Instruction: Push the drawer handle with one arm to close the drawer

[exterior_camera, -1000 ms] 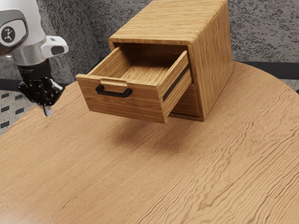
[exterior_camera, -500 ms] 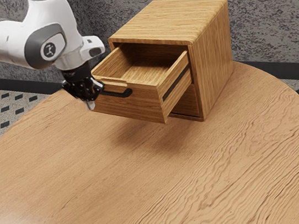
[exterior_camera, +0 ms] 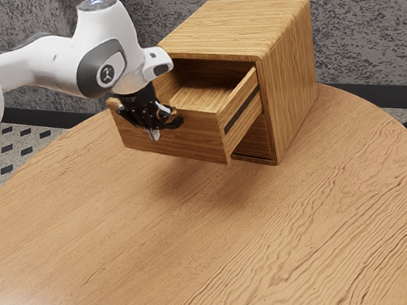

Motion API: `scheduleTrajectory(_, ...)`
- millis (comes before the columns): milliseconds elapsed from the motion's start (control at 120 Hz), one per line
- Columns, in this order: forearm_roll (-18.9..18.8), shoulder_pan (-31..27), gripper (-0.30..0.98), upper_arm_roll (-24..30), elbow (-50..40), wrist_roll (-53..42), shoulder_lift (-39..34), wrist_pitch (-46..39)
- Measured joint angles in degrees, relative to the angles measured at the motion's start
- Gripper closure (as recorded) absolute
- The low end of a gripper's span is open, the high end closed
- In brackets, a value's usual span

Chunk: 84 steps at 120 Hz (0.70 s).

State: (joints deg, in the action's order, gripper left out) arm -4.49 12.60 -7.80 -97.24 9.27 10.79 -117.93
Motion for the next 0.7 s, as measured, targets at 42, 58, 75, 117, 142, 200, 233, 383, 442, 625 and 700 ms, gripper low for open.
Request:
scheduleTrajectory(42, -0.4, -0.1, 0.79, 0.0, 1.1, 0.0, 1.1, -0.4)
scheduleTrajectory(58, -0.6, -0.1, 0.79, 0.0, 1.6, 0.0, 1.5, -0.5)
scheduleTrajectory(75, -0.7, -0.1, 0.79, 0.0, 2.1, 0.0, 1.9, -0.7)
scheduleTrajectory(117, -1.1, -0.1, 0.79, 0.0, 3.1, 0.0, 2.8, -0.9)
scheduleTrajectory(142, -1.4, -0.1, 0.79, 0.0, 3.5, 0.0, 3.2, -1.2)
scheduleTrajectory(200, -2.3, -0.1, 0.79, 0.2, 4.2, 0.0, 3.5, -2.0)
scheduleTrajectory(233, -2.7, -0.2, 0.79, 0.5, 4.6, 0.0, 3.7, -2.4)
scheduleTrajectory(383, -3.6, -0.1, 0.79, 0.9, 5.4, 0.1, 4.8, -5.5)
scheduleTrajectory(442, -3.8, -0.3, 0.79, 0.9, 5.4, 0.1, 5.4, -7.1)
scheduleTrajectory(625, -4.0, -0.6, 0.79, 0.9, 6.4, -0.1, 7.4, -12.8)
scheduleTrajectory(700, -4.0, -0.7, 0.79, 0.9, 7.8, -0.3, 8.6, -14.7)
